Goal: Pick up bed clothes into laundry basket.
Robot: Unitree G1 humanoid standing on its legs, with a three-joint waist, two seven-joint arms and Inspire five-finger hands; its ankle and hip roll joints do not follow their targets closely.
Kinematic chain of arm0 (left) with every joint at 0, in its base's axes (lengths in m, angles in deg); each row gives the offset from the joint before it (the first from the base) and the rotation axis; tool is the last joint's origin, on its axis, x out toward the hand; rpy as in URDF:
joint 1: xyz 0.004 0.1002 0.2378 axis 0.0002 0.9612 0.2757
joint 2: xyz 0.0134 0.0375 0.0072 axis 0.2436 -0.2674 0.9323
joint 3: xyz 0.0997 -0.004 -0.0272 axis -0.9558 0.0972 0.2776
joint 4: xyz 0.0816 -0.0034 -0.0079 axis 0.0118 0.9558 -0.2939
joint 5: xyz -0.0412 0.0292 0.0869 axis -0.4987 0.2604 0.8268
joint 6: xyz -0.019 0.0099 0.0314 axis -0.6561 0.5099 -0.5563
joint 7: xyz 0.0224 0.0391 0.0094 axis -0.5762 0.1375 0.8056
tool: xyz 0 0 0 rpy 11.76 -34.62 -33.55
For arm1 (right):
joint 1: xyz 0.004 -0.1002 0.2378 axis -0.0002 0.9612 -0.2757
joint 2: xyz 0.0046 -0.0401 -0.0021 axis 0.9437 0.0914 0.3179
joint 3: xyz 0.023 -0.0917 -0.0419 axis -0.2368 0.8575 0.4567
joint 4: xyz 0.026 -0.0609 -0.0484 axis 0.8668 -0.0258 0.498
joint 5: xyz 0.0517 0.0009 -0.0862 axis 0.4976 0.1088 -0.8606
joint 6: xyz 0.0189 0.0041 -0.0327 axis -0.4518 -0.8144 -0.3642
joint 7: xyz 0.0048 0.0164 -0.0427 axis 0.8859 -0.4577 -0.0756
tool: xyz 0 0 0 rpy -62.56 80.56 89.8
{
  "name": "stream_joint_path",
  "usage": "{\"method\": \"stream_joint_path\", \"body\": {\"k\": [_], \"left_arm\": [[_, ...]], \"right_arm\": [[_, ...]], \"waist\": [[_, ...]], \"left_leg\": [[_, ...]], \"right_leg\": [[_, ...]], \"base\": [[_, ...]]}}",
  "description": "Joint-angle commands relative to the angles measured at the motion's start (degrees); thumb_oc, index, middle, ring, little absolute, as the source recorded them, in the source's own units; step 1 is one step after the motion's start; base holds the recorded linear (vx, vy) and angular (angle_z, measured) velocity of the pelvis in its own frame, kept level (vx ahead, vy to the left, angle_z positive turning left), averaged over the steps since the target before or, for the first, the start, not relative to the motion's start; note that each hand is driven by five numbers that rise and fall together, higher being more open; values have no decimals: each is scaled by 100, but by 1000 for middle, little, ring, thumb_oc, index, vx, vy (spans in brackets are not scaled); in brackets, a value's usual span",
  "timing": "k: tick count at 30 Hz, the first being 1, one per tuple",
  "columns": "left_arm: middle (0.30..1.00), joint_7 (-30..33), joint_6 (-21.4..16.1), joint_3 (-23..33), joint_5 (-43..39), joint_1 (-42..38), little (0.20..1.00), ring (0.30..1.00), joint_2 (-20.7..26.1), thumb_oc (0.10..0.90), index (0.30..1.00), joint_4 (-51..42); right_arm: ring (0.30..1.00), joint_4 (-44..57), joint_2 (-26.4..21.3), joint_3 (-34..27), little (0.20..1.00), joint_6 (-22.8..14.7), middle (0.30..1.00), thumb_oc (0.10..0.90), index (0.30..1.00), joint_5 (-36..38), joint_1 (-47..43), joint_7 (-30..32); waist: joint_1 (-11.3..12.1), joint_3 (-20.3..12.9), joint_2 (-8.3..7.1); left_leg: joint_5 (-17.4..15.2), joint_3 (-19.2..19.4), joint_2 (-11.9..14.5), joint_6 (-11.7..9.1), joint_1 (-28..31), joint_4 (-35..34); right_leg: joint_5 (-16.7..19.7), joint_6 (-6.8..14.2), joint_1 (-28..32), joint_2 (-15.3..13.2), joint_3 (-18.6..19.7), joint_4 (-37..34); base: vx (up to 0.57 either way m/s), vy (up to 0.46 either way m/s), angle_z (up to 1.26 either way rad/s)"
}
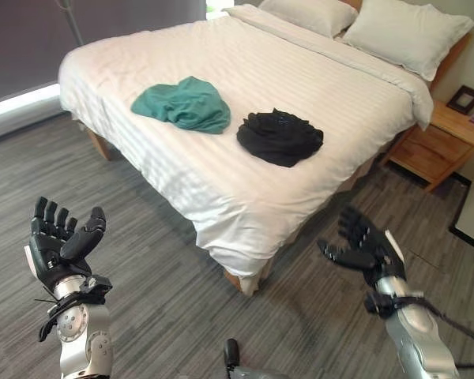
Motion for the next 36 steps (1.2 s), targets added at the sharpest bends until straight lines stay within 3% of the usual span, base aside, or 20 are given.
{"method": "stream_joint_path", "body": {"k": [1, 3, 4, 6, 8, 11, 12, 13, 15, 16, 18, 19, 21, 22, 23, 24, 29, 30, 36], "left_arm": [[900, -314, -530, -29, 41, -275, 900, 900, 713, 800, 900, -496], [900, -408, -532, -63, 81, -166, 900, 900, 779, 800, 900, -519], [900, -413, -532, -66, 80, -155, 900, 900, 767, 800, 900, -522], [900, -497, -516, -41, 174, -20, 900, 900, 827, 800, 900, -612], [900, -465, -544, -86, 332, -8, 900, 900, 911, 800, 900, -713], [900, -533, -618, -3, 350, -46, 900, 900, 1016, 800, 900, -968], [900, -529, -625, 13, 364, -32, 900, 900, 1020, 800, 900, -1038], [900, -529, -605, 32, 372, -25, 900, 900, 1013, 800, 900, -1139], [900, -469, -627, 24, 299, -114, 900, 900, 1047, 800, 900, -1149], [900, -486, -636, -33, 234, -169, 900, 900, 1075, 800, 900, -1190], [900, -480, -600, -89, 306, -180, 900, 900, 1168, 800, 900, -1211], [900, -506, -584, -103, 333, -197, 900, 900, 1205, 800, 900, -1241], [900, -635, -587, -186, 212, -190, 900, 900, 1158, 800, 900, -1293], [900, -648, -589, -183, 199, -185, 900, 900, 1148, 800, 900, -1292], [900, -733, -581, -265, 151, -197, 900, 900, 1187, 800, 900, -1274], [900, -768, -577, -309, 155, -184, 900, 900, 1222, 800, 900, -1310], [900, -837, -616, -384, 154, -66, 900, 900, 1112, 800, 900, -1434], [900, -885, -633, -488, 12, 22, 900, 900, 991, 800, 900, -1405], [900, -934, -554, -642, -218, 258, 900, 900, 1079, 800, 900, -1444]], "right_arm": [[900, 434, -684, -361, 900, -637, 900, 800, 900, -31, -663, 226], [900, 438, -956, -354, 900, -609, 900, 800, 900, -320, -744, 178], [900, 434, -965, -350, 900, -608, 900, 800, 900, -330, -740, 180], [900, 401, -1270, -380, 900, -567, 900, 800, 900, -847, -905, 277], [900, 208, -1527, -412, 900, -510, 900, 800, 900, -1264, -1091, 376], [900, -19, -1640, -332, 900, -411, 900, 800, 900, -1407, -1241, 337], [900, -132, -1679, -320, 900, -430, 900, 800, 900, -1526, -1299, 365], [900, -191, -1763, -330, 900, -358, 900, 800, 900, -1705, -1359, 342], [900, -213, -1830, -268, 900, -298, 900, 800, 900, -1868, -1455, 367], [900, -313, -1870, -251, 900, -286, 900, 800, 900, -1864, -1487, 404], [900, -421, -1927, -162, 900, -244, 900, 800, 900, -1955, -1554, 443], [900, -469, -2003, -154, 900, -230, 900, 800, 900, -2027, -1539, 430], [900, -746, -2189, -160, 900, -153, 900, 800, 900, -2009, -1542, 386], [900, -783, -2209, -138, 900, -172, 900, 800, 900, -1997, -1568, 383], [900, -1015, -2448, -114, 900, -128, 900, 800, 900, -1988, -1548, 359], [900, -1094, -2588, -36, 900, -102, 900, 800, 900, -2056, -1586, 352], [900, -1653, -2970, 338, 900, -21, 900, 800, 900, -2472, -1841, 348], [900, -2287, -2983, 604, 900, 36, 900, 800, 900, -2352, -2177, 396], [900, -3599, -3158, 1871, 900, 148, 900, 800, 900, -2593, -3582, 555]], "waist": [[121, -367, 87], [267, -452, 222], [268, -456, 218], [445, -562, 383], [490, -651, 447], [542, -768, 347], [570, -779, 296], [605, -757, 221], [561, -613, 228], [512, -532, 301], [446, -479, 384], [376, -482, 403], [252, -515, 346], [219, -509, 377], [157, -500, 288], [143, -481, 259], [309, -551, 144], [422, -587, 120], [615, -500, 149]], "left_leg": [[1659, 306, -243, 216, -333, -2021], [1876, 253, -475, 249, -312, -3030], [1916, 252, -475, 253, -245, -3139], [2413, -39, -708, 211, -285, -3933], [2584, 15, -766, 150, -304, -3986], [2276, 95, -748, 283, -199, -3620], [2185, 111, -747, 338, -126, -3592], [2078, 188, -750, 418, -12, -3586], [1977, 275, -653, 498, 210, -3593], [1944, 235, -571, 508, 332, -3597], [1829, 153, -475, 561, 554, -3662], [1831, 86, -429, 547, 637, -3741], [1745, -48, -436, 525, 833, -3874], [1777, -87, -419, 517, 838, -3887], [1708, -197, -479, 461, 930, -3915], [1663, -290, -501, 448, 958, -3926], [1614, -428, -611, 424, 894, -3964], [1642, -487, -600, 402, 883, -4041], [1723, -824, -599, 284, 696, -4109]], "right_leg": [[-345, 1253, 449, -818, -455, -212], [-534, 1175, 642, -594, -419, -190], [-555, 1170, 658, -607, -419, -187], [-741, 1099, 946, -369, -248, -184], [-960, 1082, 1142, -341, -200, -76], [-1207, 1186, 1203, -606, -175, 330], [-1124, 1281, 1133, -696, -186, 632], [-811, 1477, 985, -815, -216, 1152], [14, 1773, 475, -841, -223, 2071], [149, 1813, 210, -739, -221, 2481], [-59, 1663, -104, -840, -464, 2684], [-157, 1564, -237, -926, -649, 2422], [-474, 1478, -348, -844, -614, 1663], [-406, 1472, -288, -838, -655, 1555], [-444, 1502, -336, -811, -511, 784], [-378, 1528, -315, -788, -403, 444], [-288, 1548, 38, -854, -329, -42], [-296, 1503, 122, -860, -375, -161], [-347, 1357, 212, -808, -643, -406]], "base": [[489, -70, -15], [433, -47, -17], [385, -42, -13], [436, -2, -31], [453, 91, -46], [394, 149, -22], [369, 140, -36], [311, 131, -35], [258, 132, -42], [274, 132, -43], [308, 120, -20], [336, 67, -6], [305, 9, 3], [293, -27, 23], [230, -39, 32], [243, -39, 44], [109, -63, 43], [116, -111, 15], [56, -91, 36]]}}
